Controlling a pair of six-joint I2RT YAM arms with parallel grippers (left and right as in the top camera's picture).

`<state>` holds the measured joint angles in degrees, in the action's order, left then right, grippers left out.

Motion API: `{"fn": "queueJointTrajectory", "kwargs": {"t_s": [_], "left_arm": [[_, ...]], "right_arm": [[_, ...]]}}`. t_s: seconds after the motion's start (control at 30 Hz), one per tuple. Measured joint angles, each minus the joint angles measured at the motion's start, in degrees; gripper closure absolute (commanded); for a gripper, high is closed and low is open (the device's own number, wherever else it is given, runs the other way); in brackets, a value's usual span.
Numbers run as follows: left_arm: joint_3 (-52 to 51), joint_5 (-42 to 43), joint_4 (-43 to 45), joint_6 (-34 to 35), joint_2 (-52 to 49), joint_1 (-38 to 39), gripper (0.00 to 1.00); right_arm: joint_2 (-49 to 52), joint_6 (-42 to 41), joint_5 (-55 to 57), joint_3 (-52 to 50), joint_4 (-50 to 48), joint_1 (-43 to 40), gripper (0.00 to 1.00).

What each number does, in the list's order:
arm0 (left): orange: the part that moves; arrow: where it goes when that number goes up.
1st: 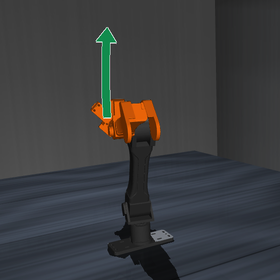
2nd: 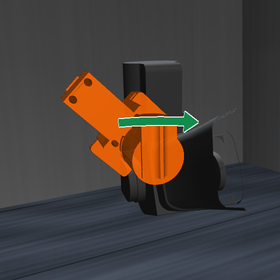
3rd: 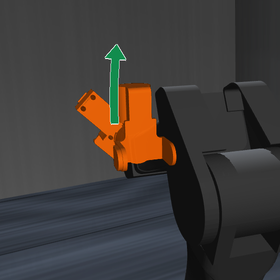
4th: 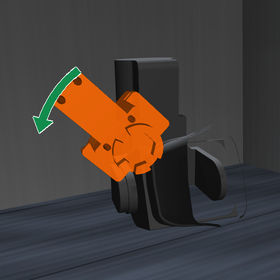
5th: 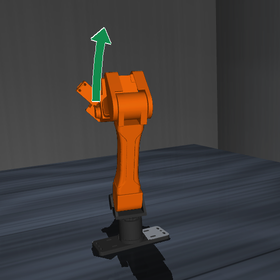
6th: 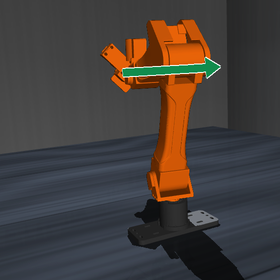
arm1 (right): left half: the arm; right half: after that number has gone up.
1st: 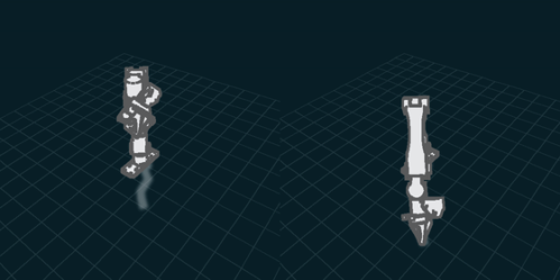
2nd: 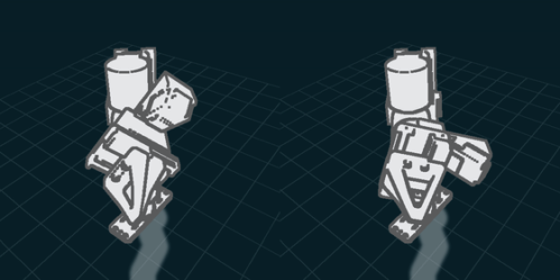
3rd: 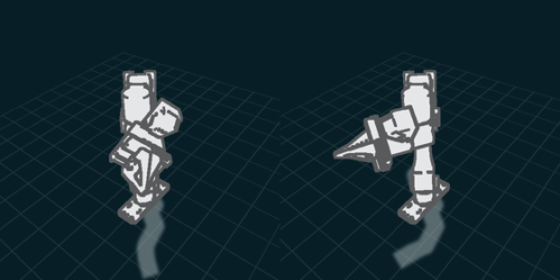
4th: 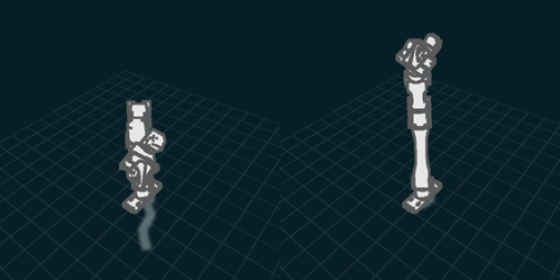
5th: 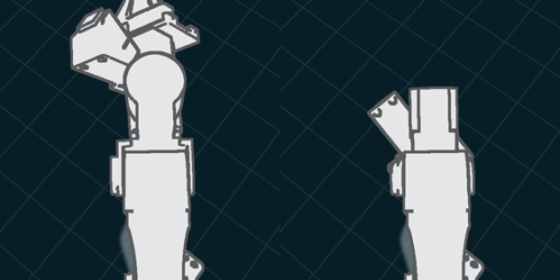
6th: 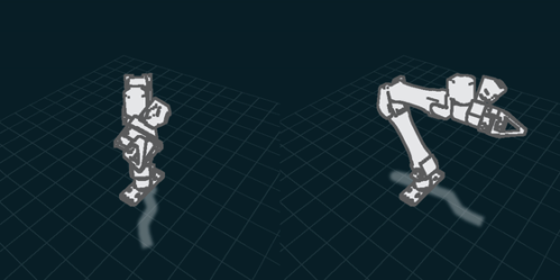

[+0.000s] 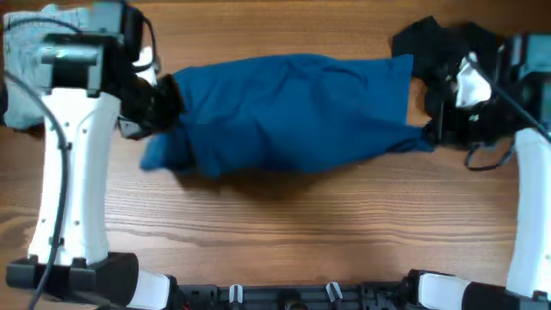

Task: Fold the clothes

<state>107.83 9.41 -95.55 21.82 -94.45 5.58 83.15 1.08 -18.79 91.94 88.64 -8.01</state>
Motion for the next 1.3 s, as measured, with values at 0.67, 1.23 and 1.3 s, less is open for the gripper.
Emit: {"fn": "queueJointTrajectory", "kwargs": {"t_s": [0.67, 1.23, 1.3], "left_arm": [[-41.16, 1.66, 26.64, 6.82, 0.24, 3.04, 0.96], [-41.62, -11.37, 43.63, 10.69, 0.26, -15.08, 0.96], [-41.7, -11.52, 46.49, 10.67, 0.24, -15.74, 0.87]], "right_arm": [[-4.33, -10.97, 0.42, -29.77, -16.17, -0.02, 0.96], [-1.57, -16.9, 5.18, -33.62, -32.52, -0.02, 0.96], [-0.76, -17.4, 5.35, -36.11, -35.23, -0.02, 0.96]]}}
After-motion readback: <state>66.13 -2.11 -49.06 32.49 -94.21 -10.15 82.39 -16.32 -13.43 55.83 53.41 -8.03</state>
